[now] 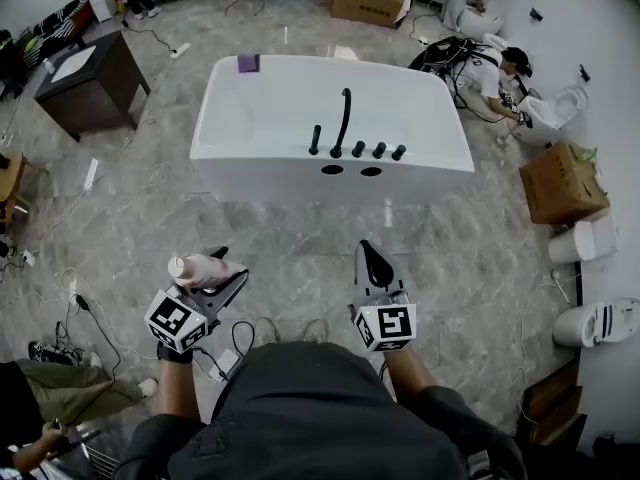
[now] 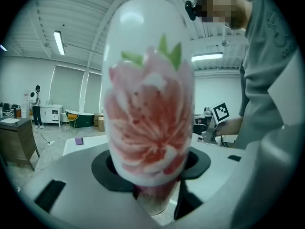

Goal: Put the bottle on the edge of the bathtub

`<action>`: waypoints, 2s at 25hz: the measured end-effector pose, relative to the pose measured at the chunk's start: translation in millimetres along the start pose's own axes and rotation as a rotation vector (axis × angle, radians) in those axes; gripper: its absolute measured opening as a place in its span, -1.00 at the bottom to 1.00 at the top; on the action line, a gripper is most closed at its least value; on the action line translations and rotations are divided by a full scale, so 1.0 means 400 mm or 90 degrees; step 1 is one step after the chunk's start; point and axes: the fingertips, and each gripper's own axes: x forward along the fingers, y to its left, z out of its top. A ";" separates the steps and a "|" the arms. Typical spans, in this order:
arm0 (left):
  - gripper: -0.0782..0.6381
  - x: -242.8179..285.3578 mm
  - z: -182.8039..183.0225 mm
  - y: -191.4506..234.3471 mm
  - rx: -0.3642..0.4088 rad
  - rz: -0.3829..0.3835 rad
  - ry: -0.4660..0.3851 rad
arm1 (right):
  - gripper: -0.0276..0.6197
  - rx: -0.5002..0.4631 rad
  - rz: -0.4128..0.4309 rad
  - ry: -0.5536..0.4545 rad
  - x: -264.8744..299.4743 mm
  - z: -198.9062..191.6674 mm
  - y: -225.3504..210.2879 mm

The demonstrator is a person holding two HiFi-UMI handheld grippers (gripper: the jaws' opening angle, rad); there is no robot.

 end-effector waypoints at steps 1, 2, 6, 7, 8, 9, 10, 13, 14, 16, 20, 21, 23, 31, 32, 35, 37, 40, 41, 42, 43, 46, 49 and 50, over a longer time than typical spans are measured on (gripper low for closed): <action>-0.13 0.006 0.001 -0.001 -0.001 0.001 0.001 | -0.91 0.001 0.002 0.001 -0.001 -0.004 -0.006; -0.13 0.012 0.001 -0.002 -0.003 0.002 0.002 | -0.91 -0.001 0.003 0.005 -0.002 -0.011 -0.015; -0.13 0.043 -0.002 -0.010 -0.013 0.012 0.007 | -0.91 0.009 0.006 0.026 -0.010 -0.058 -0.060; -0.13 0.050 -0.005 -0.014 -0.017 0.016 0.007 | -0.91 0.012 0.010 0.031 -0.013 -0.070 -0.069; -0.13 0.057 -0.009 -0.019 -0.022 0.021 0.005 | -0.91 0.014 0.015 0.034 -0.015 -0.083 -0.078; -0.13 0.064 -0.012 -0.024 -0.029 0.027 0.004 | -0.91 0.014 0.022 0.038 -0.015 -0.095 -0.086; -0.13 0.072 -0.015 -0.028 -0.037 0.033 0.001 | -0.91 0.013 0.029 0.042 -0.011 -0.105 -0.094; -0.13 0.089 -0.030 -0.023 -0.057 0.043 -0.003 | -0.91 0.010 0.048 0.048 0.019 -0.124 -0.103; -0.13 0.092 -0.039 -0.015 -0.063 0.046 0.001 | -0.91 0.011 0.051 0.051 0.032 -0.127 -0.102; -0.13 0.098 -0.054 0.007 -0.074 0.052 0.011 | -0.91 0.013 0.056 0.056 0.056 -0.131 -0.100; -0.13 0.155 -0.060 0.078 -0.073 0.046 0.008 | -0.91 0.002 0.045 0.060 0.118 -0.132 -0.137; -0.13 0.178 -0.060 0.102 -0.069 0.041 0.007 | -0.91 0.000 0.037 0.060 0.138 -0.131 -0.151; -0.13 0.229 -0.060 0.158 -0.063 0.027 0.008 | -0.91 -0.004 0.019 0.063 0.182 -0.129 -0.177; -0.13 0.468 -0.023 0.434 -0.038 -0.048 0.011 | -0.91 -0.012 -0.065 0.103 0.439 -0.109 -0.269; -0.13 0.497 -0.019 0.470 -0.034 -0.059 0.018 | -0.91 -0.012 -0.074 0.107 0.479 -0.100 -0.276; -0.13 0.578 0.000 0.582 -0.016 -0.093 0.038 | -0.91 -0.009 -0.107 0.118 0.600 -0.069 -0.299; -0.13 0.627 0.018 0.655 0.000 -0.114 0.044 | -0.91 -0.010 -0.125 0.126 0.678 -0.053 -0.306; -0.13 0.689 0.038 0.733 0.029 -0.140 0.045 | -0.91 -0.011 -0.139 0.140 0.759 -0.044 -0.304; -0.13 0.710 0.044 0.754 0.042 -0.147 0.047 | -0.91 -0.014 -0.141 0.142 0.781 -0.041 -0.305; -0.13 0.731 0.050 0.774 0.054 -0.152 0.049 | -0.91 -0.018 -0.141 0.142 0.803 -0.038 -0.308; -0.13 0.753 0.054 0.792 0.061 -0.154 0.051 | -0.91 -0.023 -0.140 0.142 0.824 -0.036 -0.314; -0.13 0.816 0.064 0.824 0.057 -0.149 0.048 | -0.91 -0.026 -0.125 0.143 0.872 -0.034 -0.349; -0.13 0.885 0.066 0.837 0.046 -0.125 0.043 | -0.91 -0.016 -0.091 0.129 0.914 -0.037 -0.404; -0.13 0.907 0.064 0.845 0.048 -0.114 0.044 | -0.91 -0.017 -0.072 0.123 0.933 -0.040 -0.418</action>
